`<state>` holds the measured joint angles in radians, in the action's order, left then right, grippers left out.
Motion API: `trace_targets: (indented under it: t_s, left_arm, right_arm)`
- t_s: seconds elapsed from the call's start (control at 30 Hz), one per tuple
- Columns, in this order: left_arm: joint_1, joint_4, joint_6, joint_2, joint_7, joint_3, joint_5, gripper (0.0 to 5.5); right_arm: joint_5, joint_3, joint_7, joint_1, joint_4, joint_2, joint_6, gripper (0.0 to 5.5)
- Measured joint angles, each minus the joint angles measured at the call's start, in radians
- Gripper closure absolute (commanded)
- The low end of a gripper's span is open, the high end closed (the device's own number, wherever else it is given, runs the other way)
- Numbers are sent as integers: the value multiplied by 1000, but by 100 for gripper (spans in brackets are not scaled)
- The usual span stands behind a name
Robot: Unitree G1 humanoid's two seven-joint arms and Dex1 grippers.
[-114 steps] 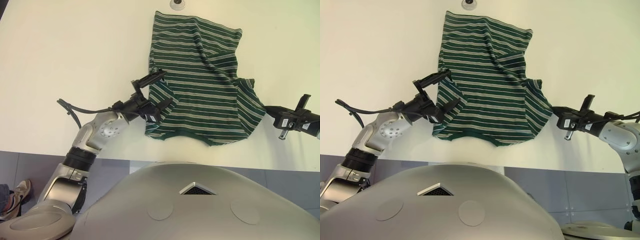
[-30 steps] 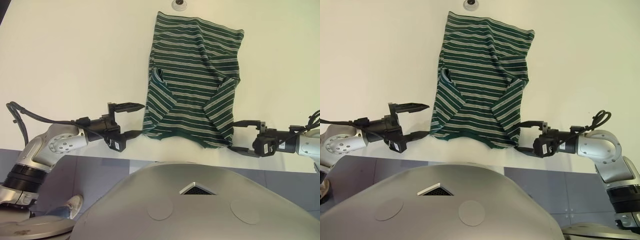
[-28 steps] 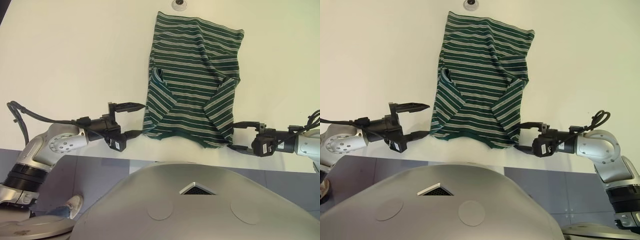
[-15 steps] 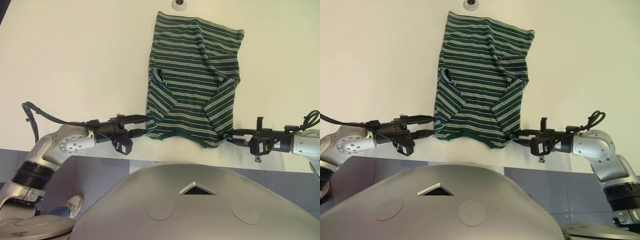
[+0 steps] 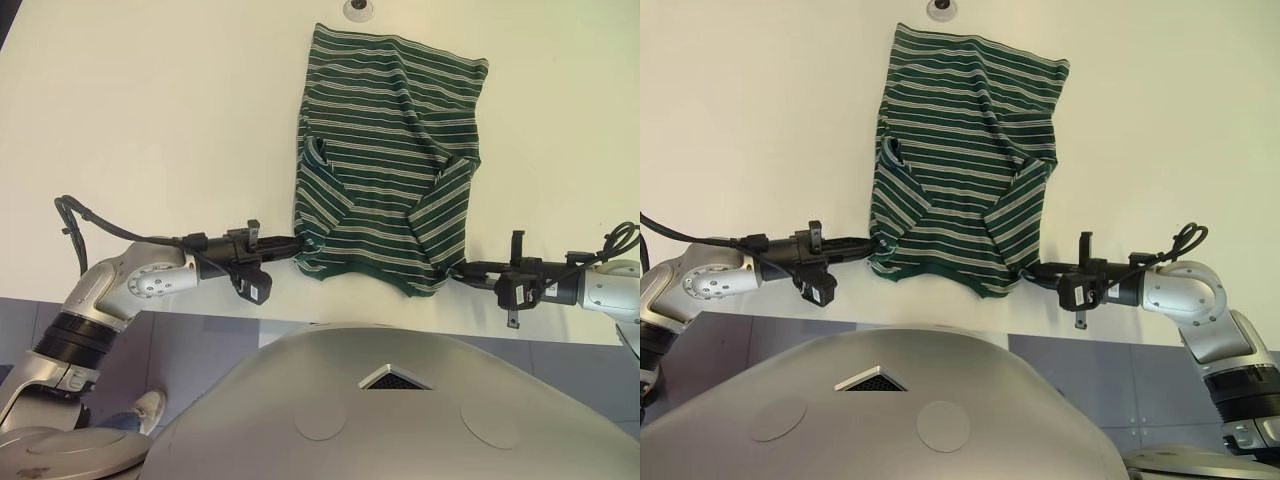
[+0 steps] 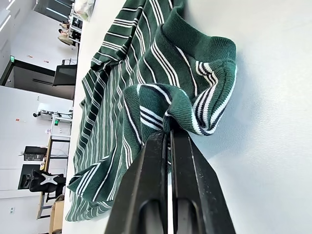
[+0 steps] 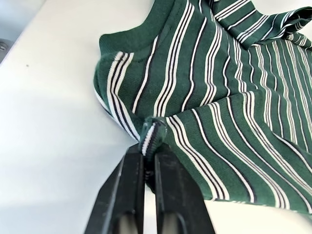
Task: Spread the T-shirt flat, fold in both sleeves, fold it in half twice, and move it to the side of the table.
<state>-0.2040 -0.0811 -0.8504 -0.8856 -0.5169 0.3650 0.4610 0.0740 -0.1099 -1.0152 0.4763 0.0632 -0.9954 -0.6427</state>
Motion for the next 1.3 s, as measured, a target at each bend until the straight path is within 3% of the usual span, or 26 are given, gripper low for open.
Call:
trace_targets:
  t_s: [0.33, 0.7, 0.97, 1.17, 1.3]
  left_arm:
    - [-78, -12, -35, -90, -81, 17, -183, 550]
    - [-190, -133, -102, -205, -104, -120, -422, 550]
    - [-385, -238, -240, -337, -113, -263, -625, 550]
    - [-380, -235, -229, -333, -136, -277, -705, 550]
    - [-228, -161, -91, -224, -135, -253, -699, 550]
  right_arm:
    - [7, 1, -1, 2, 0, -2, 1, 543]
    - [277, 129, -121, 194, 115, -93, -69, 543]
    - [475, 271, -248, 339, 246, -110, -73, 543]
    - [513, 313, -284, 323, 266, -78, -32, 543]
    - [470, 305, -225, 187, 249, -23, 40, 543]
